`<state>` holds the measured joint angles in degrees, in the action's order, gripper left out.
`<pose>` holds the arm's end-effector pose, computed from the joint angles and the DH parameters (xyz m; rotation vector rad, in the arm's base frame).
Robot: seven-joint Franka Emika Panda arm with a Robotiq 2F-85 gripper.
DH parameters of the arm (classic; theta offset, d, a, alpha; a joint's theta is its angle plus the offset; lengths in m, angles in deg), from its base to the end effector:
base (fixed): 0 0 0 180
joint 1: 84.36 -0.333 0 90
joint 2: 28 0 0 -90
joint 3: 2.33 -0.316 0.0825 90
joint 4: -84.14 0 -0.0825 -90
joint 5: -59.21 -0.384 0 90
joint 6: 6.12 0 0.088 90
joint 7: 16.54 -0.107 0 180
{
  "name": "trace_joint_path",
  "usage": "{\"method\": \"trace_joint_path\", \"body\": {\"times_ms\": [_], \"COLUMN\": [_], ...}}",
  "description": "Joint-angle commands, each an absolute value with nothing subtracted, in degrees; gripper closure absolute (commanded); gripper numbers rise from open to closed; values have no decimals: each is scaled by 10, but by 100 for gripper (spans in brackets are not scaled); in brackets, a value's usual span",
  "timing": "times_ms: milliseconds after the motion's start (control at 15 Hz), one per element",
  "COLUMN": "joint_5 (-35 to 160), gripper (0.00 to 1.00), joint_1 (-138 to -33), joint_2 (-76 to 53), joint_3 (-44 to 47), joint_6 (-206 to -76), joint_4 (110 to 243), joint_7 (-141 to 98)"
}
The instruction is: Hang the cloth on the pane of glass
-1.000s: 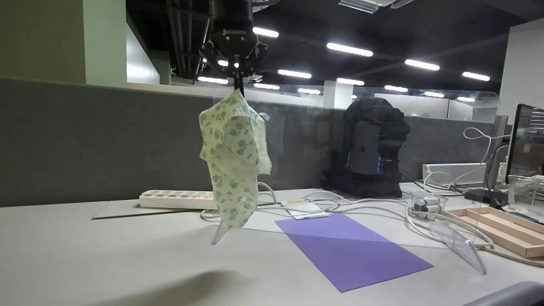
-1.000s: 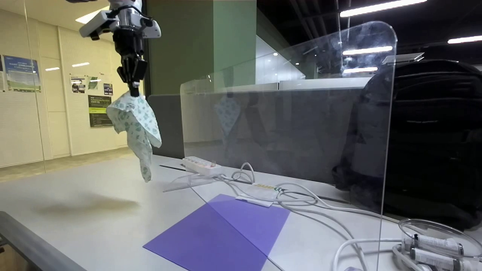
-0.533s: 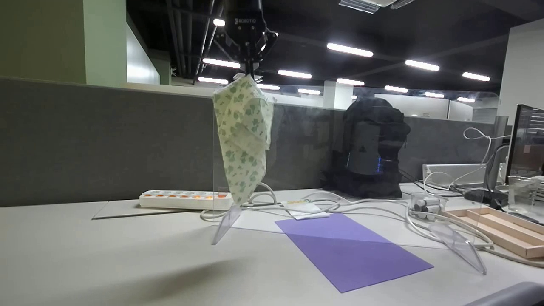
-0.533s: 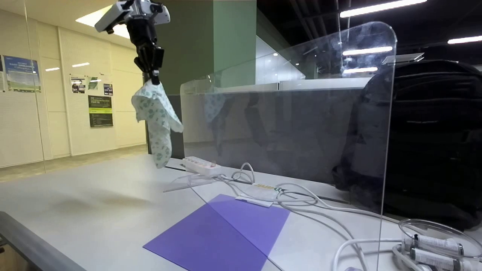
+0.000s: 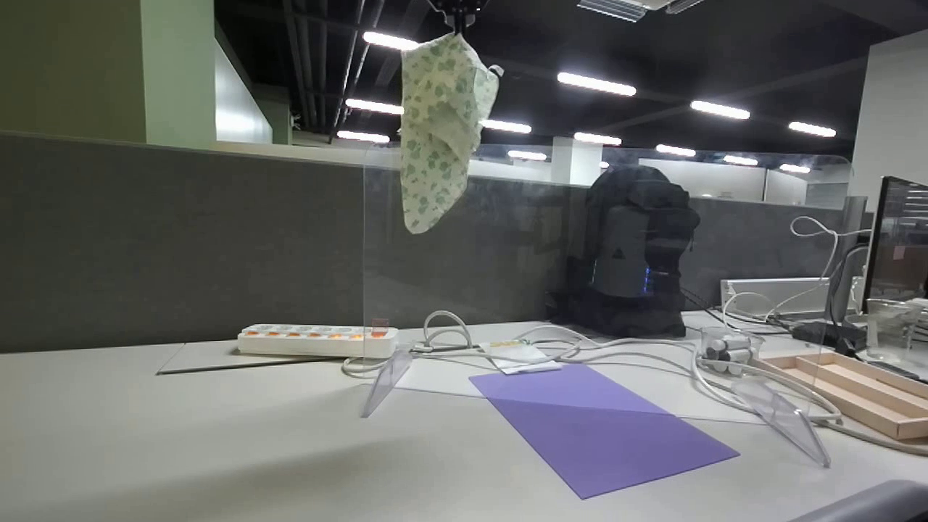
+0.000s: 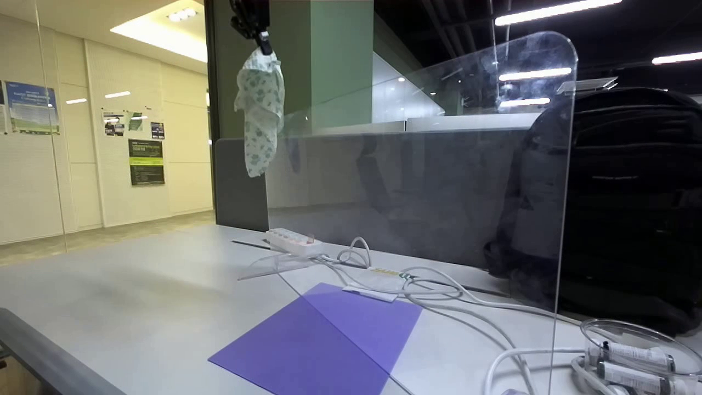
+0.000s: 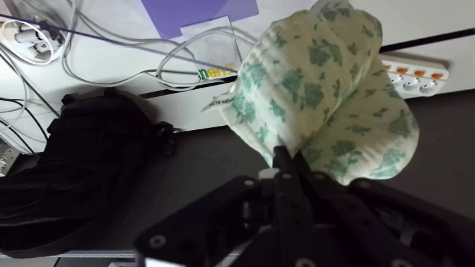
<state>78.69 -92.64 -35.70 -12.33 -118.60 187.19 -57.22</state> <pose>0.5233 0.1564 0.6302 2.8761 -0.4422 0.6360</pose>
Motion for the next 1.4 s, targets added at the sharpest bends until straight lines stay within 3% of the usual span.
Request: {"method": "trace_joint_path", "body": {"times_ms": [0,1333], "joint_5": [800,808], "gripper": [100,100], "joint_1": [-900,-905], "joint_2": [-337,-302], "joint_3": [-121,-108], "joint_6": [-1190,-1267], "joint_4": [1836,1825], "joint_7": [-609,-586]}}
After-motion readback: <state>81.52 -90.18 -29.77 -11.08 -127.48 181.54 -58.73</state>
